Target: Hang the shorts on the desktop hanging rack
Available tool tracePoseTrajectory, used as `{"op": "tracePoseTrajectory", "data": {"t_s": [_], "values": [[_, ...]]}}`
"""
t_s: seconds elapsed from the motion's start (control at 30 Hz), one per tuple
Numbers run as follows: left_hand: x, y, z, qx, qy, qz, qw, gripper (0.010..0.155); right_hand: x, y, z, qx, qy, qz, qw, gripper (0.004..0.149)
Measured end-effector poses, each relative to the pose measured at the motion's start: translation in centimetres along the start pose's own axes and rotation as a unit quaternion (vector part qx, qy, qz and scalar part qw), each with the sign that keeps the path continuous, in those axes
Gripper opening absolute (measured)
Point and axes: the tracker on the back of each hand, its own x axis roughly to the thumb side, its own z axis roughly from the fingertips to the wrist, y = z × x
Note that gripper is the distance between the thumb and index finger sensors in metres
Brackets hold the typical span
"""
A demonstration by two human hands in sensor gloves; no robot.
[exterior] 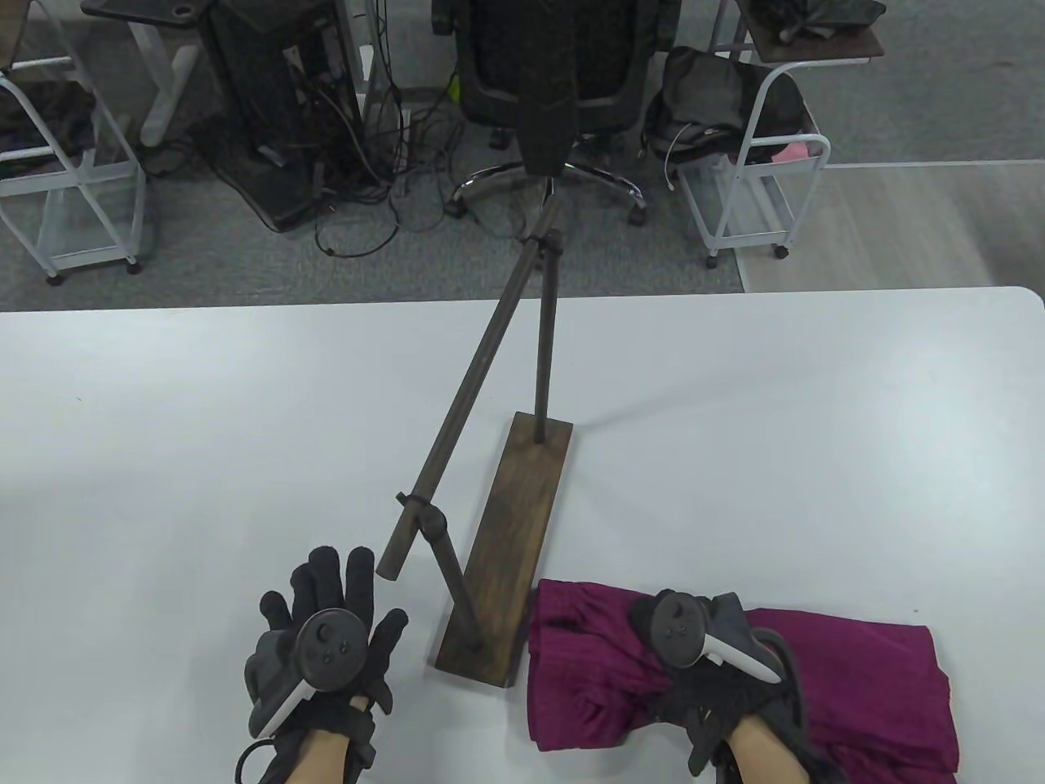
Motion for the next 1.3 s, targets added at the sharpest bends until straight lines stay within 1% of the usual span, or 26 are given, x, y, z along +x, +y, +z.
{"op": "tracePoseTrajectory", "data": {"t_s": [0.17, 0.3, 0.4, 0.53, 0.7, 0.83, 0.9, 1.03, 1.3], "values": [[0.1, 0.0, 0.0, -0.001, -0.004, 0.000, 1.000, 0.079, 0.1, -0.2, -0.1, -0.020, 0.000, -0.001, 1.000, 0.099], [0.1, -0.1, 0.0, 0.001, -0.006, 0.001, 1.000, 0.079, 0.2, -0.3, -0.2, -0.031, -0.002, -0.001, 1.000, 0.098], [0.0, -0.1, 0.0, 0.000, -0.009, 0.003, 1.000, 0.079, 0.2, -0.4, -0.3, -0.047, 0.003, -0.002, 0.999, 0.094], [0.1, -0.1, 0.0, -0.001, -0.010, 0.002, 1.000, 0.079, 0.3, -0.3, -0.3, -0.048, -0.001, -0.003, 0.999, 0.092], [0.1, -0.1, 0.0, 0.000, -0.013, 0.001, 1.000, 0.079, 0.7, -0.4, -0.4, -0.076, 0.014, 0.018, 0.997, 0.077], [0.2, -0.1, 0.0, -0.001, -0.015, -0.003, 1.000, 0.079, 0.8, -0.5, -0.5, -0.089, 0.025, 0.020, 0.996, 0.073], [0.3, -0.2, 0.1, -0.001, -0.017, -0.003, 1.000, 0.079, 0.5, -0.7, -0.4, -0.098, 0.022, 0.000, 0.995, 0.071], [0.3, -0.2, 0.1, 0.001, -0.020, -0.002, 1.000, 0.079, -0.3, -1.0, -0.6, -0.096, 0.008, -0.053, 0.994, 0.067], [0.3, -0.1, 0.1, 0.003, -0.021, 0.001, 1.000, 0.079, -1.6, -1.6, -0.7, -0.107, -0.017, -0.145, 0.983, 0.054]]}}
